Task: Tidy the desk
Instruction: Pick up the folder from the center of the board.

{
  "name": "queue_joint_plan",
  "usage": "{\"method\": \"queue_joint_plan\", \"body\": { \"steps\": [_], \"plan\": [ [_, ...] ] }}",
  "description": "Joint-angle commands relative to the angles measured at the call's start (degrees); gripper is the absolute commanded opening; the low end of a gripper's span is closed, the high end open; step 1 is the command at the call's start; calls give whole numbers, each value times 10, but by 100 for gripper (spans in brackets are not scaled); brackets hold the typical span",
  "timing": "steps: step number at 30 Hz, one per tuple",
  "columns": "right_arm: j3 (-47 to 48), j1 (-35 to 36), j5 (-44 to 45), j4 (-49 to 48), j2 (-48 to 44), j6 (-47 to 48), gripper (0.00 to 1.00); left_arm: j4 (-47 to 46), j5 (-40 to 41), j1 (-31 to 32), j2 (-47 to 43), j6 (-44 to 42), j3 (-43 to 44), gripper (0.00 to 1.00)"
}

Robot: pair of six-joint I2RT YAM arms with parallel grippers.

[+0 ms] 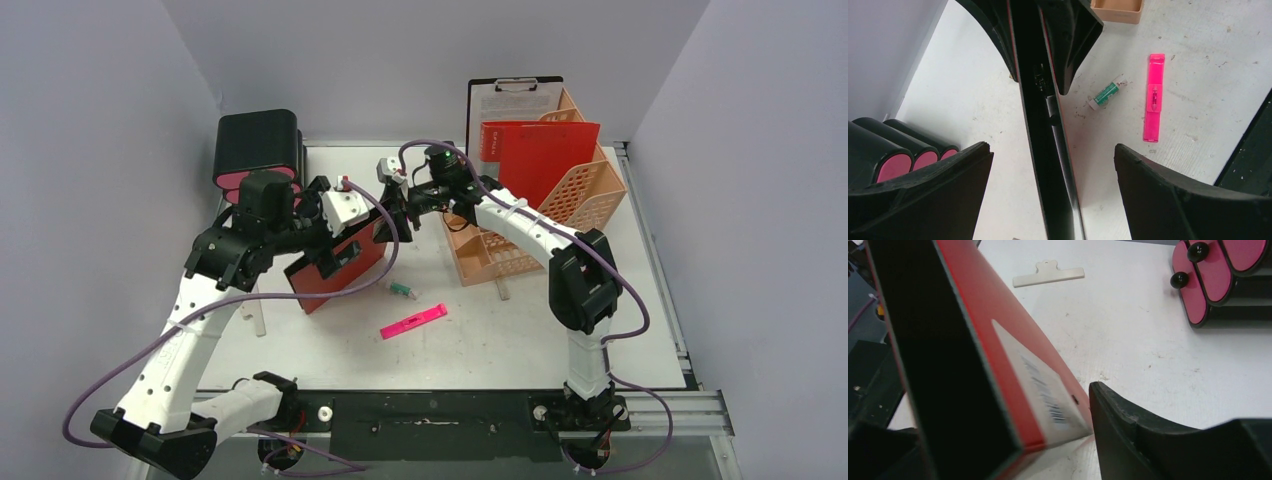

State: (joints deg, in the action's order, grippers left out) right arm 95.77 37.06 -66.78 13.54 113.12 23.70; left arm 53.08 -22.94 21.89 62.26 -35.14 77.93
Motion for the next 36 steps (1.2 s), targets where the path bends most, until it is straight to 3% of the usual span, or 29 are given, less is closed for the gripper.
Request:
{"method": "queue_joint_plan", "body": {
  "steps": [1,9,20,36],
  "plan": [
    [24,-2,-29,-46,-5,-34,49,-19,-1,-7,-15,-3,5,91],
    [49,-2,-38,-67,-12,-91,32,-11,0,-19,-22,-3,22,91],
    [97,6,-48,-79,-40,-135,29,-8,2,-35,-33,2,60,91],
    [114,5,-42,47,-33,21,29,-38,11,-62,-30,53,150,96]
  ]
}}
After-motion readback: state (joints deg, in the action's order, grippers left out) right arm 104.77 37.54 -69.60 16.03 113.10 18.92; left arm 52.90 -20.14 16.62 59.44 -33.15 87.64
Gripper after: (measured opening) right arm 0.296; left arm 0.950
